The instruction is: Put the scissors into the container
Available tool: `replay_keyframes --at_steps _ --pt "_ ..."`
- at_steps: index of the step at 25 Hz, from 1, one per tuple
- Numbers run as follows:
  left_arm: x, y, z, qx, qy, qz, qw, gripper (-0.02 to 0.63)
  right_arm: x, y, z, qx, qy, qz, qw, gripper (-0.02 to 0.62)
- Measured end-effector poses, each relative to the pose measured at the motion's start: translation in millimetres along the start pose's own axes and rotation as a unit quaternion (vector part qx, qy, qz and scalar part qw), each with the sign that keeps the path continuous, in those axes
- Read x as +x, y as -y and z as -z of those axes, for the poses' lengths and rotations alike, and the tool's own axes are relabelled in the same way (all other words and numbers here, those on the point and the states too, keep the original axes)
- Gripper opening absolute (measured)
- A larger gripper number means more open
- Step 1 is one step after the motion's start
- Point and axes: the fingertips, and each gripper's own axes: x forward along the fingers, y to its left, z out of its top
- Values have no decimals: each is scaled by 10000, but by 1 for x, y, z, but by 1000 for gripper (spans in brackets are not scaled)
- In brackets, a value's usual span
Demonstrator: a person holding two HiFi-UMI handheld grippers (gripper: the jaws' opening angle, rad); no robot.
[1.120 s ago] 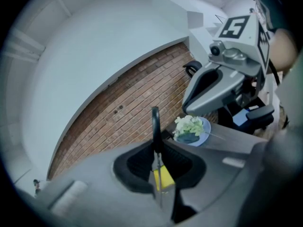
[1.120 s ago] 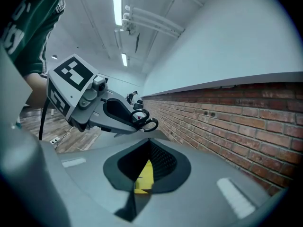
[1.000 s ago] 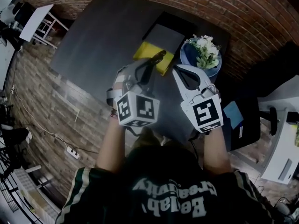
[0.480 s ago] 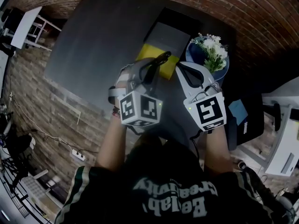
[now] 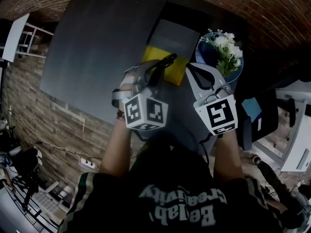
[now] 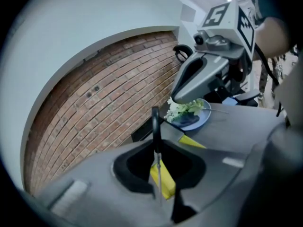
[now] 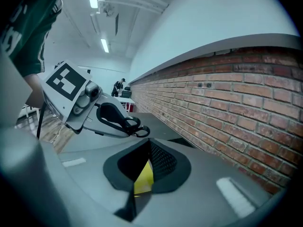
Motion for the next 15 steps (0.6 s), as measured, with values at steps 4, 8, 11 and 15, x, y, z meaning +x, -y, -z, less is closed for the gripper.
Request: replay_keyframes --at_steps 4,8,11,15 --pt "20 4 12 70 -47 216 9997 48 11 9 11 76 -143 89 9998 6" --pt "37 10 19 242 -96 399 9989 48 21 15 20 160 -209 148 9995 6" --pt "50 15 23 277 -96 551 9981 48 26 19 28 241 -318 174 9991 5" --pt "64 18 32 278 -137 704 9970 48 34 24 37 318 -421 195 9984 6"
